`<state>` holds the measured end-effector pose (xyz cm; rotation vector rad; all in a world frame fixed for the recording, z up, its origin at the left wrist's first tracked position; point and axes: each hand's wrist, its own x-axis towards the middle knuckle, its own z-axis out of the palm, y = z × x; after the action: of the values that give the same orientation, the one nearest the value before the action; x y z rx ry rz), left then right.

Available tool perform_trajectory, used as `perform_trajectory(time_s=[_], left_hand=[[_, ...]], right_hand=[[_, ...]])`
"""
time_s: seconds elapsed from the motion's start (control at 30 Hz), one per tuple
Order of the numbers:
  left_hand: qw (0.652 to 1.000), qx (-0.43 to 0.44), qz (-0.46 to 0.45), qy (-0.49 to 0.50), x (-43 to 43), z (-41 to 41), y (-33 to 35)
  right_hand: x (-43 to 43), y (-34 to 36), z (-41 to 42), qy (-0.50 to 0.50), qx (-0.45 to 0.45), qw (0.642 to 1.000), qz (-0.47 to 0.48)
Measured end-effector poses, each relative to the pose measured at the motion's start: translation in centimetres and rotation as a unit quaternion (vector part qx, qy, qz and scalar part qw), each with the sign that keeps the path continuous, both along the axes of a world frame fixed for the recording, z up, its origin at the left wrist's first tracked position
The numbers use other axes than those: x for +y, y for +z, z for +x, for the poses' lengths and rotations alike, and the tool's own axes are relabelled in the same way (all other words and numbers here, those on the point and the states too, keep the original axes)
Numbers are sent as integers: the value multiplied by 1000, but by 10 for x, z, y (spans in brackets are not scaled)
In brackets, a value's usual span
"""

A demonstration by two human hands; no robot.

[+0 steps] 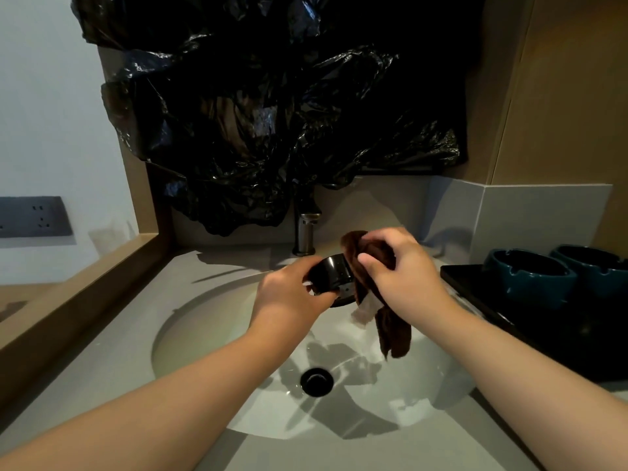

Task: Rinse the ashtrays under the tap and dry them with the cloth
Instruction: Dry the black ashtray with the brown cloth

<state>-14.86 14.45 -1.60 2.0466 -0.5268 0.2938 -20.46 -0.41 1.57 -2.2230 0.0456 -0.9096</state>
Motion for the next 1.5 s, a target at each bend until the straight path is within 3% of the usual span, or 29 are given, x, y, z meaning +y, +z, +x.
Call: perform_trajectory(time_s=[0.3, 0.4, 0.6, 0.73, 0.9, 1.07, 1.23, 1.4, 1.5], left_hand=[[999, -6, 34, 36, 3, 3, 2], [998, -13, 45, 32, 1, -1, 2], [999, -15, 40, 33, 0, -4, 4], [1000, -1, 15, 28, 1, -4, 4], [999, 7, -4, 47, 2, 1, 4], [998, 17, -22, 56, 3, 4, 4], [999, -13, -7, 49, 2, 2, 4], [998, -7, -59, 36, 2, 4, 2], [996, -1, -81, 32, 2, 7, 2]], right_hand=[[-12, -8, 8, 47, 80, 989, -119], [-8, -9, 5, 43, 64, 986, -146], [1, -12, 0, 83, -9, 954, -288], [-4, -12, 1, 3, -4, 960, -281], [12, -16, -3, 61, -15, 926, -372], [-6, -17, 5, -58, 36, 960, -271], [18, -21, 2, 33, -19, 940, -339], [2, -19, 8, -44, 14, 970, -239], [10, -18, 5, -12, 11, 968, -250]])
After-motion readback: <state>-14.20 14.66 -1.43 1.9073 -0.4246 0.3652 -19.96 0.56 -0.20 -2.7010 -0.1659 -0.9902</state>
